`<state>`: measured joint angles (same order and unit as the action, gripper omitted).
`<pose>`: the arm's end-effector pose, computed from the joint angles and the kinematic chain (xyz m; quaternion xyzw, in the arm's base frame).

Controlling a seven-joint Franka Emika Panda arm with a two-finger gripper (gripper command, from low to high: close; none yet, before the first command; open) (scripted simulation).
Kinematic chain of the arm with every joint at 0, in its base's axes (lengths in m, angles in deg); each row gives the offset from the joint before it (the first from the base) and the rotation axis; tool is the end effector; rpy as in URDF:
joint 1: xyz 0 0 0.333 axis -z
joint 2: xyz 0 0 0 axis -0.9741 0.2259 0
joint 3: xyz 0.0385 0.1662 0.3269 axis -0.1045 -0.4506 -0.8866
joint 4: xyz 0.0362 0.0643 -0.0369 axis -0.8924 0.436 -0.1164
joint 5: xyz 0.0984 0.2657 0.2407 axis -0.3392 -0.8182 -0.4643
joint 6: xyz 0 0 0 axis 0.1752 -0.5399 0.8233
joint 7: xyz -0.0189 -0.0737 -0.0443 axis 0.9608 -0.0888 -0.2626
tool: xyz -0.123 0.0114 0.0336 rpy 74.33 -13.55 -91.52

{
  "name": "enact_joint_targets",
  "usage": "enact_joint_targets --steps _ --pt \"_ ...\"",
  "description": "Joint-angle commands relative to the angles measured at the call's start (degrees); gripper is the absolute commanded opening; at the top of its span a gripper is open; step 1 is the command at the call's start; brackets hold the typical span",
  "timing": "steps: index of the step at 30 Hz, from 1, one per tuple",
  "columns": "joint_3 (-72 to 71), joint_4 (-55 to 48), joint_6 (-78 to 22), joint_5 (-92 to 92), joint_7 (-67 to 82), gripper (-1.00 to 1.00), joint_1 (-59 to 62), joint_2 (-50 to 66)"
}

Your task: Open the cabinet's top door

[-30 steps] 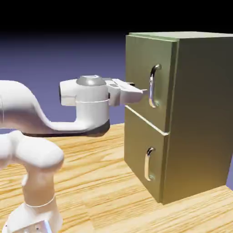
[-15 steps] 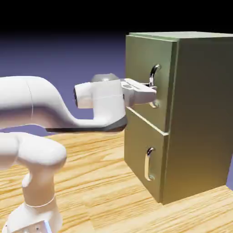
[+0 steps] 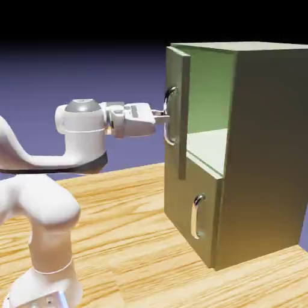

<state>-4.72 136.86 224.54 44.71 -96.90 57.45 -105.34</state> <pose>0.1848 0.0132 0.5316 -0.5979 0.3773 -0.6899 0.1558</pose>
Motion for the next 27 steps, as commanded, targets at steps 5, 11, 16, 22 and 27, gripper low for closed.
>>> enact_joint_targets --steps 5,11,16,22,27 --pt "-9.5 2.2 -6.6 -12.5 3.6 -1.0 -0.6 -4.0" --pt "-22.0 2.4 -16.4 -26.6 5.8 -1.0 -3.3 -5.6" --pt "-32.4 0.3 -25.0 -37.1 5.8 -1.0 -5.0 -3.8" --pt "-44.8 -5.4 -36.0 -48.6 4.4 -1.0 -3.9 1.6" --pt "-55.2 -13.3 -46.0 -57.2 2.9 -1.0 1.2 7.6"
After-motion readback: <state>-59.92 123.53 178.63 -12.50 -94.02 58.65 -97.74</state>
